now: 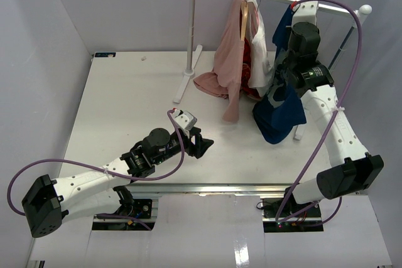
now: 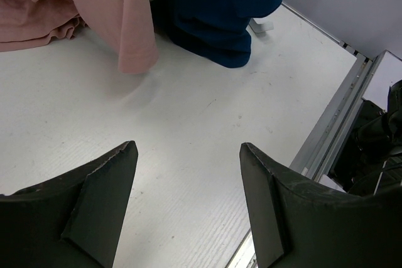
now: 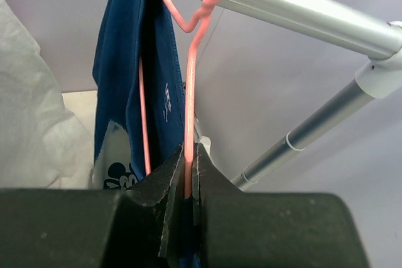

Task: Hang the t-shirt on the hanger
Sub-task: Place the hanger at the clothesline.

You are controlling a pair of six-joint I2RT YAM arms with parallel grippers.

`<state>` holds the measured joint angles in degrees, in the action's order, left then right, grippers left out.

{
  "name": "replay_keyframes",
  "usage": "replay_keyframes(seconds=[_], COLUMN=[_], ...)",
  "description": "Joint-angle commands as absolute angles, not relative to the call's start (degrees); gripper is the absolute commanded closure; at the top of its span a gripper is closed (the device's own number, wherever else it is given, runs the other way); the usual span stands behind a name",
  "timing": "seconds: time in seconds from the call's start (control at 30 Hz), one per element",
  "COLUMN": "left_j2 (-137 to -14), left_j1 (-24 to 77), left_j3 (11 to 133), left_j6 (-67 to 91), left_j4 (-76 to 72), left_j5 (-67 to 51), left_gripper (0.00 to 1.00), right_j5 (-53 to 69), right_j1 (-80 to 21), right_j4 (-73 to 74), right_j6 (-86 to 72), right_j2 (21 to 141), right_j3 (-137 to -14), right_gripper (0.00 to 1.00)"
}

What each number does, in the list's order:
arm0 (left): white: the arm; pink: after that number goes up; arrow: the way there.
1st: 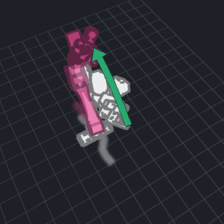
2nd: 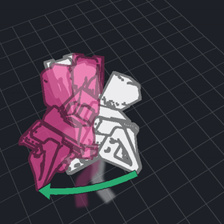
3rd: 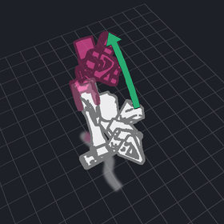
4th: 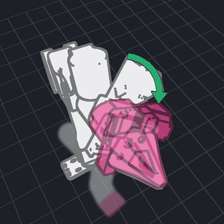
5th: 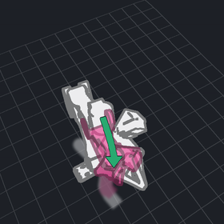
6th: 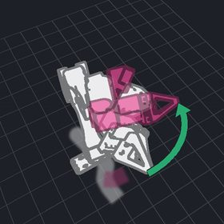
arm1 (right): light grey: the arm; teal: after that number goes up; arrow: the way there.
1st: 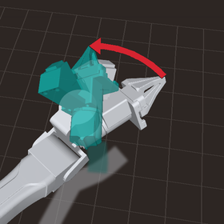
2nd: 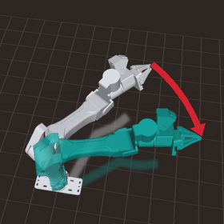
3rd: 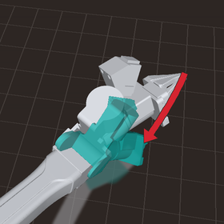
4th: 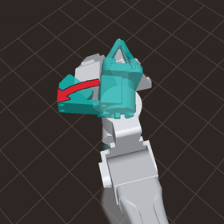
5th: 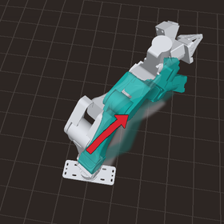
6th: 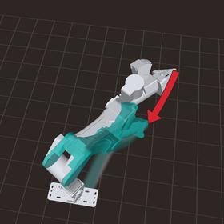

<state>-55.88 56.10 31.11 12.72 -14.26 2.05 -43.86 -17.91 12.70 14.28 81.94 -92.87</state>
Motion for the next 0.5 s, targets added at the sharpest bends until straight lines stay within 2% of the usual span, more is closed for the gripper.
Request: replay_keyframes(seconds=[0.0,0.17,0.47], left_j2=[-54.8,-53.8,-52.6], left_j1=[56.3,56.3,56.7], left_j3=[30.9,30.7,30.4], left_j6=[12.8,12.9,13.2], left_j4=[-15.7,-15.9,-16.0], left_j5=[0.4,0.0,-2.0], left_gripper=[0.23,0.23,0.23], right_j5=[-42.9,-41.7,-51.1], right_j1=[-18.9,-20.1,-21.6], right_j4=[5.3,6.0,8.2], right_j6=[19.9,19.9,15.7], right_j2=[79.5,80.3,87.2], right_j3=[-91.9,-93.8,-97.2], right_gripper=[0.92,0.92,0.92])
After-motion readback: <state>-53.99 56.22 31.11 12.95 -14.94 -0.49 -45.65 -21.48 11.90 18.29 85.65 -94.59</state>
